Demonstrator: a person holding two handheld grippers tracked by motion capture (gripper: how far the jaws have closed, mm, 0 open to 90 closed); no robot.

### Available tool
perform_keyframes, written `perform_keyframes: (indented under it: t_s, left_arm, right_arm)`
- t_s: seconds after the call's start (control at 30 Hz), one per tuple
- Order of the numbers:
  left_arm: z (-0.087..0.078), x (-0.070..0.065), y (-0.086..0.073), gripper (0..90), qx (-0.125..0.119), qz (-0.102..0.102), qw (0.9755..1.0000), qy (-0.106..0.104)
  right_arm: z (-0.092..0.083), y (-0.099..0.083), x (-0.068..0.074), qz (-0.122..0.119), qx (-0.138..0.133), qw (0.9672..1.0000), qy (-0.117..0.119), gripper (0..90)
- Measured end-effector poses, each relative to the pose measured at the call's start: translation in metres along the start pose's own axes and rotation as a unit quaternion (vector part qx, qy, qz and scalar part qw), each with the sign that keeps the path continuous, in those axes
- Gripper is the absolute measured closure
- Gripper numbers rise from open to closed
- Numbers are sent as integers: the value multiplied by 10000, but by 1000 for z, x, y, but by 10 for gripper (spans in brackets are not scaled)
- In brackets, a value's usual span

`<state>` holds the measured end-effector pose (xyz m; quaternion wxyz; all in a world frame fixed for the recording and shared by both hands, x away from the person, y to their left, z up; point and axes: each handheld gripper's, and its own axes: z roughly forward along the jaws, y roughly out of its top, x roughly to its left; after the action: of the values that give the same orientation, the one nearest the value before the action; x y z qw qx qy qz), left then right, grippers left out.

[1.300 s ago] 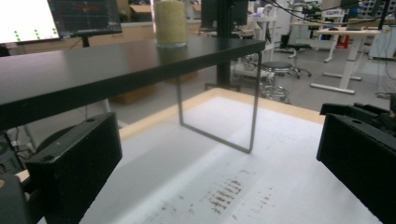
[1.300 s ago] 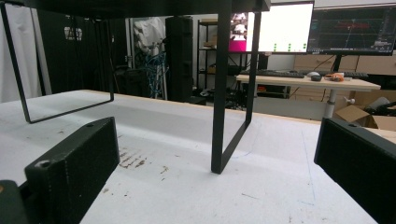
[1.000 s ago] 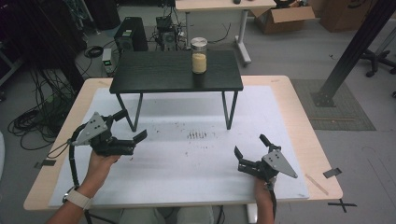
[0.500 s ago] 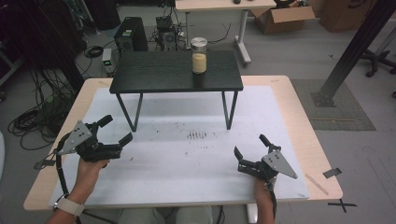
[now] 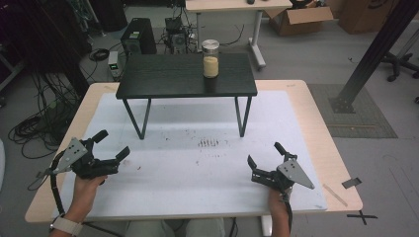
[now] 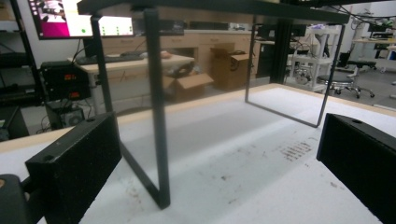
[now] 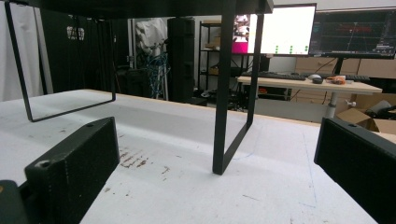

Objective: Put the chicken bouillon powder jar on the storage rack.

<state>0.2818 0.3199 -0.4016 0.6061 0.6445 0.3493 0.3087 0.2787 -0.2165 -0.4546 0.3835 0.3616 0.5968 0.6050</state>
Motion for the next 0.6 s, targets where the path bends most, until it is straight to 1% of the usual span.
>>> perform_keyframes:
  t_s: [0.23, 0.5, 0.6]
  left_arm:
    - [-7, 8, -16, 3, -35, -185, 9996, 206]
    - [-13, 15, -29, 3, -78, -307, 9987, 395]
    - [-15, 16, -32, 3, -59, -295, 9985, 449]
  right_arm:
    - [0, 0, 0, -14, -6, 10000, -1, 0]
    - [0, 0, 0, -15, 1, 10000, -1, 0]
    - [0, 0, 0, -16, 1, 10000, -2, 0]
